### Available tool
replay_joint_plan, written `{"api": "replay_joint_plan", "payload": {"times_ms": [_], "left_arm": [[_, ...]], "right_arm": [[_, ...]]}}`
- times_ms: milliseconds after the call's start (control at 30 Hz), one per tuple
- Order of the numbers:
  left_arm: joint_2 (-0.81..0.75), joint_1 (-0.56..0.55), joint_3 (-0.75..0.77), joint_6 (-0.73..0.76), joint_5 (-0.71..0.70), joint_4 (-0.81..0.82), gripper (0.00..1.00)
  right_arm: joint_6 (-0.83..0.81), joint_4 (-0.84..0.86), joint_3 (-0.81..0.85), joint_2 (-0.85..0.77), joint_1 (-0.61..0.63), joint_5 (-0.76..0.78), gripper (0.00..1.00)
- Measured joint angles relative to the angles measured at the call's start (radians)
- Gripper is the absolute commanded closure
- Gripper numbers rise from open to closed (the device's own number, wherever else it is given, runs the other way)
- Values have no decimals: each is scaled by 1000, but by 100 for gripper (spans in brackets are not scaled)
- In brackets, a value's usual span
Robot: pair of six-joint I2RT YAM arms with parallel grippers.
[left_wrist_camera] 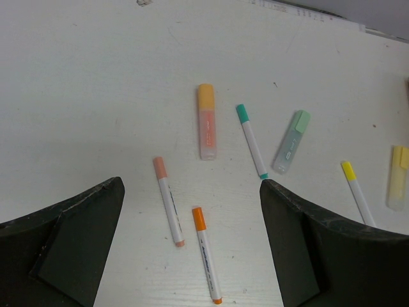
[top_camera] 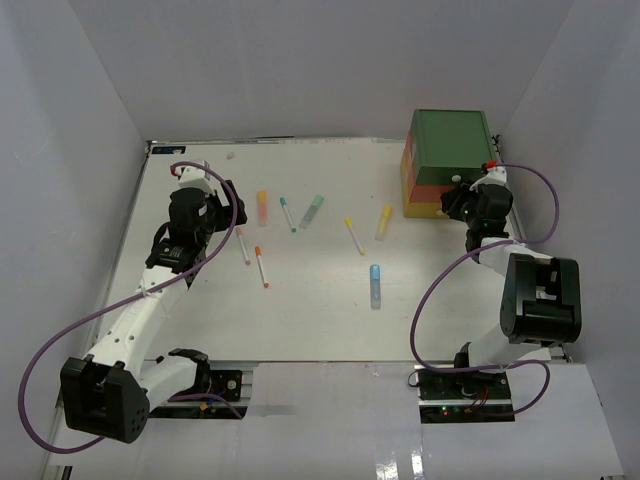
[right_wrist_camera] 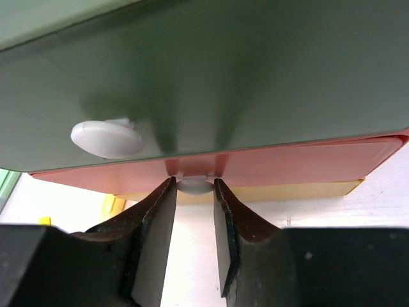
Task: Sort the stationery into containers
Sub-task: Open the drawer in the storage box.
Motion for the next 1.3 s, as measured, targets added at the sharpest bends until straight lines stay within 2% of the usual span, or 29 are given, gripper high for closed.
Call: {"api": "replay_joint_plan", "payload": {"times_ms": [67, 167, 367, 800, 1067, 1300], "left_arm": [[0, 0, 0, 0, 0, 0, 2], [0, 0, 0, 0, 1, 0, 2], [0, 0, 0, 0, 7, 0, 2], [-2, 0, 0, 0, 20, 0, 2], [-8, 0, 0, 0, 23, 1, 2], [-8, 0, 0, 0, 26, 3, 2]], "right_arm": [[-1, 0, 0, 0, 0, 0, 75], [-1, -1, 0, 0, 0, 0, 82], [-2, 10, -19, -13, 0, 0, 89], [-1, -16, -192, -213, -1, 2, 89], [0, -64, -287, -354, -5, 2, 86], [0, -111, -311, -406, -5, 2, 81]]}}
